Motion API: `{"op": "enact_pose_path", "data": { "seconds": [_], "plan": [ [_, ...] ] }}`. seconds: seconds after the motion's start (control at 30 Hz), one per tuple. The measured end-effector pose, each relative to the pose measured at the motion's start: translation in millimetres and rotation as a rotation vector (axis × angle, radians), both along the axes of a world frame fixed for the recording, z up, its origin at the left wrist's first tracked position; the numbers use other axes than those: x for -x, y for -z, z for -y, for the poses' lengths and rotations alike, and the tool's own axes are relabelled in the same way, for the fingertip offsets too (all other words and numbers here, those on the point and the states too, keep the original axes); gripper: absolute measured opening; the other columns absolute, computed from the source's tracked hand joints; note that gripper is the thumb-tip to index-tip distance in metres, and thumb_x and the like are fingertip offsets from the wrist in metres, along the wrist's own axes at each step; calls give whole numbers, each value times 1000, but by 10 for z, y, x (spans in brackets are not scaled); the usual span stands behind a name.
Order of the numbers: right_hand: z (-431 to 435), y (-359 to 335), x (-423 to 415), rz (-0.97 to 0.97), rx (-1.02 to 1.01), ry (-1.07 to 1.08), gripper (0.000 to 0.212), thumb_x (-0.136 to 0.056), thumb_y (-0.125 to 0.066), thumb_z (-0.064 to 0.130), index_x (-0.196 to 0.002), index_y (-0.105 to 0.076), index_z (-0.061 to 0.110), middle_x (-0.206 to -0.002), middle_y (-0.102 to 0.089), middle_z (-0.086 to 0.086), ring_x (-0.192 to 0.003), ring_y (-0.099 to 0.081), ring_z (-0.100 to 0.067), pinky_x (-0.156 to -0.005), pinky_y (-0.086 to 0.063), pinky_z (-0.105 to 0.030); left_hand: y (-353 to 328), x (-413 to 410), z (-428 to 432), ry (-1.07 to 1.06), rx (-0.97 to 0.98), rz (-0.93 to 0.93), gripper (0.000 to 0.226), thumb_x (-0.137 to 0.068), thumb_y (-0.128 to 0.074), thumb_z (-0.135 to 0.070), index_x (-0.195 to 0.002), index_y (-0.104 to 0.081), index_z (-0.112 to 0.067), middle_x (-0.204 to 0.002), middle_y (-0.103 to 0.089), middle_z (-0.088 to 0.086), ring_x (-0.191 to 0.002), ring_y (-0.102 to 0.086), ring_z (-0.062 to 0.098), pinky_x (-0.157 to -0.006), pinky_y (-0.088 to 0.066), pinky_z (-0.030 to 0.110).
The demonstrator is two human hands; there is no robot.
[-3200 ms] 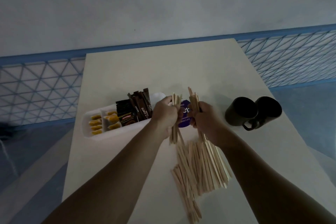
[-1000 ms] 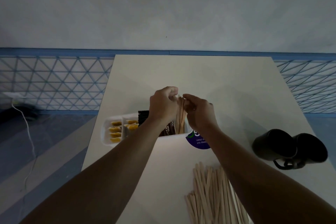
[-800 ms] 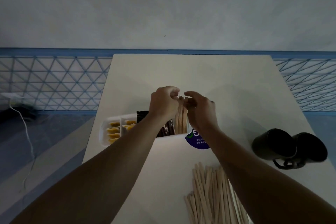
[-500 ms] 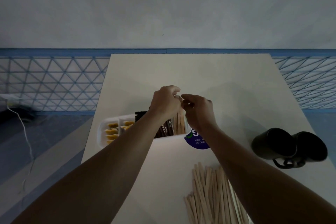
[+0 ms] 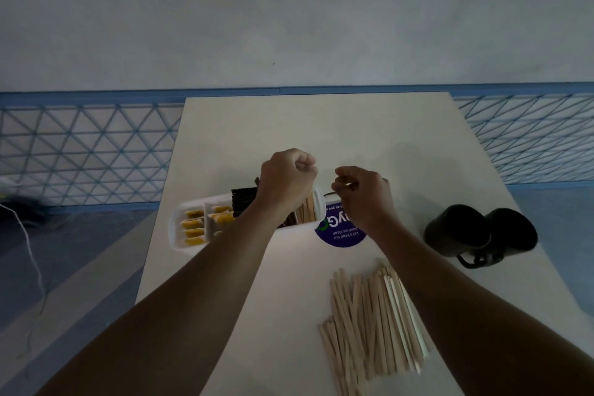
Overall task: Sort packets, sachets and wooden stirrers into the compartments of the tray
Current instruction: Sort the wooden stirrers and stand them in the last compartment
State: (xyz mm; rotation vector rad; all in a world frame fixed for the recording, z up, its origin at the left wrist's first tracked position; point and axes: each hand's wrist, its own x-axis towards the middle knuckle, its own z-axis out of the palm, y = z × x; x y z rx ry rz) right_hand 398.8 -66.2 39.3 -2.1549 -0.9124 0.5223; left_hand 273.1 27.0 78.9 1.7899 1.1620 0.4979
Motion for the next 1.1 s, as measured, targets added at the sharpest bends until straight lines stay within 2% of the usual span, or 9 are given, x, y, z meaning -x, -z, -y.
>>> {"op": "enact_pose_path", "data": {
  "seconds": [0.13, 0.3, 0.4, 0.53, 0.63, 0.77, 0.87, 1.0, 1.1],
  "plan": [
    [326, -5, -9, 20, 44, 12, 32, -93, -67, 21, -125, -67, 16, -110, -72, -2, -89, -68, -16, -66, -57, -20, 137, 11, 288, 37, 121, -51, 9, -87, -67, -18, -93, -71, -12, -93, -73, 7, -85, -71, 20, -79, -61, 39],
    [845, 131, 17, 69, 112, 36, 31, -92, -69, 19, -122, -68, 12, -112, -73, -3, -93, -66, -12, -65, -44, -8, 413, 83, 704, 153, 207, -220, 21, -87, -69, -24, -101, -68, -8, -98, -71, 11, -88, -70, 25, -77, -61, 41],
    [1134, 211, 29, 51, 182, 91, 35, -91, -70, 16, -126, -66, 10, -119, -71, -6, -104, -66, -15, -81, -46, -20, 535, 150, 917, 202, 263, -329, 25, -85, -70, -24, -102, -67, -6, -92, -71, 10, -85, -70, 24, -75, -61, 36],
    [1480, 308, 38, 74, 282, 165, 44, -89, -70, 14, -132, -60, 10, -131, -64, -9, -117, -60, -22, -92, -48, -30, 644, 205, 1171, 248, 326, -460, 25, -89, -67, -33, -91, -63, -8, -81, -66, 6, -65, -65, 17, -47, -44, 22],
    [1680, 370, 48, 85, 375, 175, 55, -89, -69, 18, -140, -53, 11, -140, -57, -10, -125, -55, -27, -100, -47, -37, 721, 223, 1310, 259, 349, -526, 24, -93, -62, -33, -88, -60, -9, -78, -62, 4, -64, -62, 17, -48, -45, 23],
    [1836, 446, 94, 50, 466, 156, 61, -89, -68, 24, -145, -47, 13, -141, -54, -11, -125, -53, -30, -97, -48, -38, 804, 242, 1432, 319, 338, -594, 26, -89, -64, -24, -109, -61, -7, -98, -66, 10, -81, -69, 27, -70, -61, 33],
    [1890, 495, 124, 54, 490, 165, 57, -89, -68, 30, -141, -51, 14, -136, -56, -11, -120, -54, -29, -94, -50, -39, 802, 239, 1470, 309, 389, -615, 28, -86, -69, -19, -109, -57, -6, -100, -65, 13, -76, -71, 30, -62, -63, 41],
    [1892, 527, 166, 11, 476, 170, 52, -88, -69, 40, -132, -59, 13, -124, -62, -9, -104, -60, -25, -78, -49, -32, 800, 280, 1504, 275, 446, -654, 40, -82, -74, -21, -114, -56, -4, -100, -67, 16, -66, -72, 31, -52, -61, 43],
    [1875, 543, 205, -6, 475, 147, 52, -87, -70, 45, -129, -62, 15, -122, -62, -7, -98, -59, -21, -70, -46, -28, 851, 287, 1554, 268, 447, -642, 50, -82, -74, -24, -121, -50, -6, -107, -64, 15, -74, -72, 31, -55, -62, 41]
  ]
}}
